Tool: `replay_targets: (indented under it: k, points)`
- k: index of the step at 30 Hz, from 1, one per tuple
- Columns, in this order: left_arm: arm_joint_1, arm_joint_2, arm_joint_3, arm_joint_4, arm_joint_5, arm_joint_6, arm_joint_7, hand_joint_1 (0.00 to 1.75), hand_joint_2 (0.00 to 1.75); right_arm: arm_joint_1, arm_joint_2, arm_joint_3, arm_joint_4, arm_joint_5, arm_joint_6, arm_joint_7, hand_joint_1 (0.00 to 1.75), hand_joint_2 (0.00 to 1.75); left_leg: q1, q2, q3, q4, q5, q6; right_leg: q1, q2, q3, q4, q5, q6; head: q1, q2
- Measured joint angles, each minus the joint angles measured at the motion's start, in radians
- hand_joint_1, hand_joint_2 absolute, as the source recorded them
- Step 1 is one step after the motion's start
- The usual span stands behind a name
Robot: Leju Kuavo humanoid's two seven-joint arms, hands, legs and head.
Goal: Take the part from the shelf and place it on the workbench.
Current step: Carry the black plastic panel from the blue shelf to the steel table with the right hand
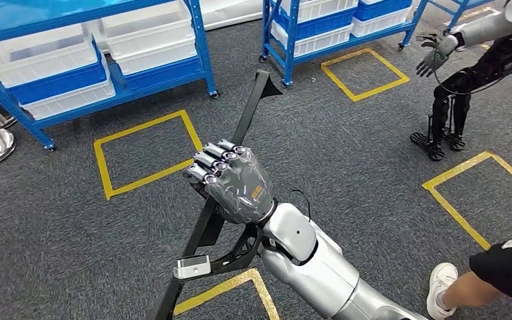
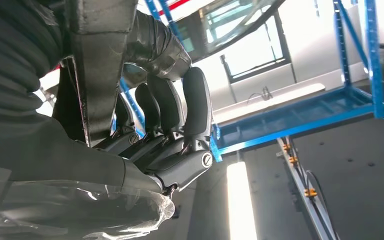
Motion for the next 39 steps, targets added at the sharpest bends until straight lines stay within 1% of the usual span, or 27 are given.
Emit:
replay_targets:
  k: [1,3,5,7,8,10,11,12,13,14,15,16,18,20,21,23,25,27,28,29,30,31,32,34,36,38,39]
  points:
    - [-0.001,0.0,0.002,0.0,0.001,0.005,-0.001,0.0,1.75,-0.002,0.0,0.0,0.0,0.0,0.0,-0.001,1.41,1.75,0.0,-0.006,0.023,-0.05,0.035,0.003,0.0,0.015,0.0,0.002,0.0,0.0,0.0,0.0]
    - [-0.003,0.0,0.007,0.0,0.002,0.014,-0.004,0.0,1.75,-0.008,0.001,0.0,0.0,0.0,0.0,-0.002,1.41,1.75,0.002,-0.052,0.083,-0.189,0.098,0.014,0.0,0.041,-0.001,0.007,0.001,0.004,0.0,0.0]
    - [-0.005,0.0,0.01,0.0,0.003,0.02,-0.005,0.0,1.75,-0.013,0.003,0.0,0.0,-0.001,0.001,-0.002,1.41,1.75,0.002,-0.09,0.113,-0.259,0.116,0.021,-0.004,0.064,-0.011,0.009,0.006,0.014,0.0,0.0]
    - [-0.008,-0.002,0.012,0.0,0.003,0.022,-0.006,0.0,1.75,-0.016,0.004,0.0,0.0,-0.001,0.001,-0.002,1.41,1.75,0.001,-0.079,0.116,-0.269,0.119,0.028,-0.007,0.088,-0.02,0.005,0.015,0.03,0.0,0.0]
    - [-0.009,-0.003,0.012,0.0,0.003,0.022,-0.006,0.0,1.75,-0.016,0.003,0.0,0.0,-0.001,0.001,-0.003,1.41,1.75,0.003,-0.066,0.118,-0.276,0.124,0.033,-0.005,0.084,-0.022,0.006,0.015,0.036,0.0,0.0]
    - [-0.012,-0.007,0.013,0.0,0.003,0.023,-0.006,0.0,1.75,-0.02,0.003,0.0,0.0,-0.002,0.001,-0.003,1.41,1.75,0.007,-0.036,0.124,-0.291,0.133,0.044,0.002,0.032,-0.045,0.051,-0.016,0.044,0.002,0.0]
    - [-0.012,-0.008,0.013,0.0,0.004,0.024,-0.006,0.0,1.75,-0.023,0.002,0.0,0.0,-0.002,0.001,-0.004,1.41,1.75,0.006,-0.021,0.125,-0.293,0.135,0.047,0.002,-0.005,-0.069,0.102,-0.046,0.045,0.003,0.0]
    - [-0.011,-0.008,0.015,0.0,0.005,0.026,-0.006,0.0,1.75,-0.026,0.002,0.0,0.0,-0.002,0.001,-0.004,1.41,1.75,0.005,-0.006,0.125,-0.293,0.135,0.049,0.002,-0.03,-0.101,0.166,-0.079,0.047,0.005,0.0]
    - [-0.009,-0.008,0.017,0.0,0.007,0.028,-0.005,0.0,1.75,-0.027,0.002,0.0,0.001,-0.002,0.001,-0.004,1.41,1.75,0.003,0.01,0.124,-0.293,0.135,0.051,-0.001,-0.043,-0.129,0.226,-0.103,0.05,0.005,0.0]
    - [-0.008,-0.008,0.02,0.0,0.01,0.03,-0.004,0.0,1.75,-0.027,0.002,0.0,0.003,-0.002,0.002,-0.004,1.41,1.75,0.003,0.026,0.123,-0.292,0.134,0.051,-0.003,-0.049,-0.146,0.262,-0.112,0.052,0.005,0.0]
    - [-0.008,-0.009,0.022,0.0,0.012,0.031,-0.003,0.0,1.75,-0.029,0.002,0.0,0.004,-0.002,0.003,-0.004,1.41,1.75,0.002,0.041,0.123,-0.291,0.132,0.051,-0.004,-0.053,-0.145,0.263,-0.102,0.053,0.005,0.0]
    - [-0.009,-0.01,0.024,0.0,0.012,0.033,-0.002,0.0,1.75,-0.034,0.002,0.0,0.005,-0.003,0.006,-0.004,1.41,1.75,0.002,0.055,0.123,-0.289,0.13,0.05,-0.006,-0.06,-0.122,0.226,-0.077,0.053,0.005,0.0]
    - [-0.012,-0.013,0.027,0.0,0.012,0.034,0.0,0.0,1.75,-0.056,0.005,0.0,0.006,-0.004,0.016,-0.004,1.41,1.75,0.0,0.078,0.124,-0.283,0.123,0.044,-0.001,-0.098,-0.046,0.093,-0.022,0.048,0.005,0.0]
    - [-0.013,-0.015,0.029,0.0,0.011,0.036,0.003,0.0,1.75,-0.089,0.014,0.0,0.006,-0.008,0.033,0.0,1.41,1.75,-0.005,0.098,0.125,-0.277,0.116,0.034,0.007,-0.124,-0.004,0.011,-0.002,0.037,0.004,0.0]
    - [-0.013,-0.017,0.03,0.0,0.011,0.036,0.003,0.0,1.75,-0.107,0.019,0.0,0.008,-0.01,0.043,0.004,1.41,1.75,-0.007,0.108,0.126,-0.276,0.114,0.029,0.012,-0.122,-0.004,0.004,-0.005,0.032,0.004,0.0]
    - [-0.015,-0.021,0.03,0.0,0.011,0.035,-0.003,0.0,1.75,-0.136,0.027,0.0,0.012,-0.013,0.061,0.013,1.41,1.75,-0.007,0.121,0.129,-0.276,0.109,0.019,0.008,-0.097,-0.006,0.0,0.0,0.021,0.004,0.0]
    - [-0.018,-0.026,0.031,-0.001,0.01,0.033,-0.012,0.0,1.75,-0.159,0.035,0.0,0.018,-0.012,0.072,0.022,1.41,1.75,-0.003,0.081,0.115,-0.239,0.079,0.009,0.002,-0.076,-0.003,-0.008,0.005,0.011,0.004,0.0]
    - [-0.017,-0.029,0.034,-0.001,0.013,0.033,-0.014,0.0,1.75,-0.176,0.046,0.0,0.027,-0.009,0.079,0.027,1.41,1.75,0.0,0.021,0.062,-0.121,0.016,0.004,-0.001,-0.053,-0.002,-0.01,0.008,0.004,0.004,0.0]
    - [-0.015,-0.031,0.036,-0.001,0.015,0.032,-0.015,0.0,1.75,-0.181,0.05,0.0,0.034,-0.006,0.081,0.029,1.41,1.75,0.0,0.008,0.027,-0.049,-0.011,0.003,-0.001,-0.04,-0.003,-0.009,0.009,0.002,0.004,0.0]
    - [-0.013,-0.033,0.038,-0.001,0.016,0.03,-0.016,0.0,1.75,-0.184,0.052,0.0,0.041,-0.003,0.083,0.03,1.41,1.75,0.0,0.003,0.0,0.004,-0.024,0.003,0.0,-0.026,-0.003,-0.008,0.009,0.002,0.004,0.0]
    - [-0.012,-0.036,0.039,-0.001,0.017,0.028,-0.016,0.0,1.75,-0.185,0.053,0.001,0.049,0.001,0.083,0.032,1.41,1.75,0.0,0.001,-0.013,0.021,-0.015,0.003,0.001,-0.012,-0.003,-0.006,0.009,0.002,0.004,0.0]
    - [-0.012,-0.038,0.039,-0.001,0.017,0.026,-0.017,0.0,1.75,-0.186,0.053,0.001,0.056,0.003,0.083,0.035,1.41,1.75,0.0,-0.003,-0.006,-0.004,0.013,0.005,0.001,0.003,-0.003,-0.005,0.009,0.002,0.004,0.0]
    - [-0.012,-0.04,0.04,-0.001,0.017,0.024,-0.018,0.0,1.75,-0.188,0.053,0.0,0.062,0.005,0.082,0.038,1.41,1.75,0.001,-0.013,0.017,-0.064,0.054,0.008,0.0,0.018,-0.003,-0.002,0.009,0.003,0.004,0.0]
    - [-0.011,-0.044,0.042,-0.001,0.013,0.02,-0.018,0.0,1.75,-0.194,0.053,0.0,0.072,0.008,0.08,0.045,1.41,1.75,0.007,-0.07,0.071,-0.197,0.115,0.014,-0.001,0.046,-0.007,0.004,0.009,0.009,0.004,0.0]
    - [-0.009,-0.048,0.043,-0.001,0.006,0.015,-0.015,0.0,1.75,-0.198,0.052,0.0,0.079,0.016,0.075,0.052,1.41,1.75,0.008,-0.107,0.093,-0.253,0.128,0.019,-0.004,0.071,-0.017,0.007,0.013,0.022,0.004,0.0]
    - [-0.009,-0.055,0.043,-0.001,-0.001,0.011,-0.012,0.0,1.75,-0.199,0.047,0.0,0.083,0.023,0.071,0.058,1.41,1.75,0.008,-0.087,0.095,-0.26,0.132,0.028,-0.009,0.095,-0.026,0.004,0.02,0.038,0.004,0.0]
    - [-0.01,-0.057,0.043,-0.001,-0.004,0.01,-0.011,0.0,1.75,-0.199,0.043,0.0,0.084,0.025,0.07,0.061,1.41,1.75,0.009,-0.072,0.098,-0.266,0.136,0.036,-0.008,0.087,-0.031,0.01,0.015,0.043,0.005,0.0]
